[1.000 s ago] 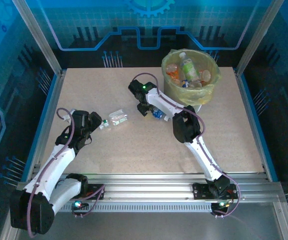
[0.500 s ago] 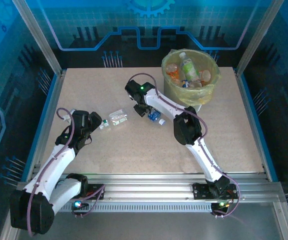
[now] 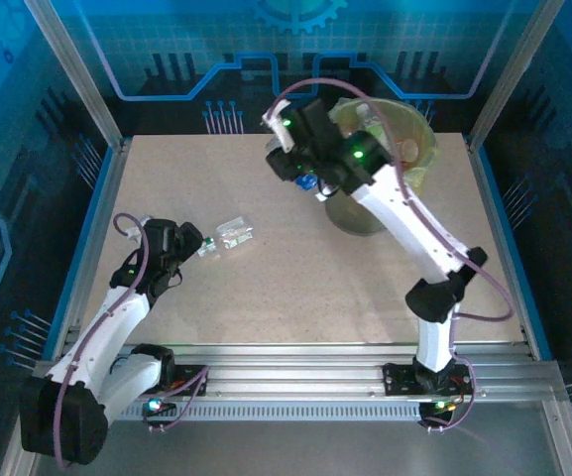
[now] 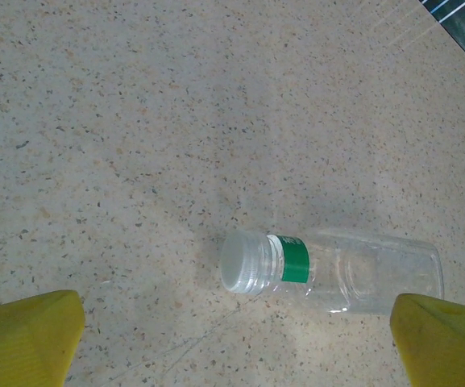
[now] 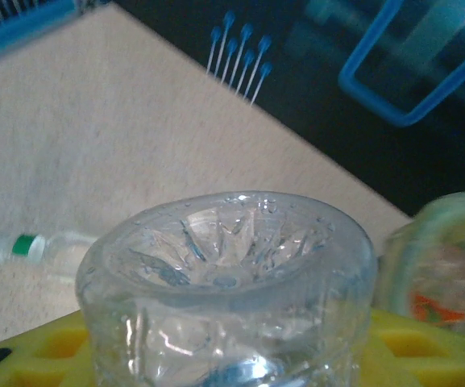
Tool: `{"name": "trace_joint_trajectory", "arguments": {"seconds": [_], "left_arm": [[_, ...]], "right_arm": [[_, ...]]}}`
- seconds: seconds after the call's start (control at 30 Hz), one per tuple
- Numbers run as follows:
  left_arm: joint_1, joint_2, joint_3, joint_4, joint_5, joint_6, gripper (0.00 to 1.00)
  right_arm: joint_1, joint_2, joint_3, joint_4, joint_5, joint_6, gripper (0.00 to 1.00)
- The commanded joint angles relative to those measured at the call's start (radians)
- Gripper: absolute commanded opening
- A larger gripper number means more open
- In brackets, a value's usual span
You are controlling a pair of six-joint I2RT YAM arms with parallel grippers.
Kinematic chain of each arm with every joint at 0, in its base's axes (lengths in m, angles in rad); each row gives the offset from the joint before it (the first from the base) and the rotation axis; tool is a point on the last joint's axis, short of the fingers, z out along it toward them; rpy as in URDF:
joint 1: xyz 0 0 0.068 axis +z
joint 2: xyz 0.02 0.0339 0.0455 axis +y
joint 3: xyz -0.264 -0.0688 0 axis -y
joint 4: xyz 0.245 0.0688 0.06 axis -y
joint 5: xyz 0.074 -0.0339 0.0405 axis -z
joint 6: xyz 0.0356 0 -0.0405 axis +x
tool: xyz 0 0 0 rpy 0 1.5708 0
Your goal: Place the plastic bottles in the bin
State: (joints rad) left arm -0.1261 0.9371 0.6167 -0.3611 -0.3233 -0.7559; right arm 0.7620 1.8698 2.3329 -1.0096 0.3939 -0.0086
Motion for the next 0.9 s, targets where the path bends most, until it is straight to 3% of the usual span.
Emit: {"name": "trace_joint_trajectory", "arguments": {"seconds": [0.0, 0.43, 0.87], "left_arm": [[0.003, 0.005, 0.034, 0.0, 0.019, 0.03, 0.99], [0.003, 0.005, 0.04, 0.0, 0.032, 0.039, 0.99], [0.003, 0.006, 0.045, -0.006, 0.029, 0.048, 0.99]], "right_arm": [[-0.056, -0.031, 0.026, 0.044, 0.07, -0.053, 0.34], [-0.35, 0.029, 0.082, 0.155, 0.161, -0.033, 0.32], [-0.434, 0.225, 0.227, 0.093, 0.288, -0.013, 0.33]]}}
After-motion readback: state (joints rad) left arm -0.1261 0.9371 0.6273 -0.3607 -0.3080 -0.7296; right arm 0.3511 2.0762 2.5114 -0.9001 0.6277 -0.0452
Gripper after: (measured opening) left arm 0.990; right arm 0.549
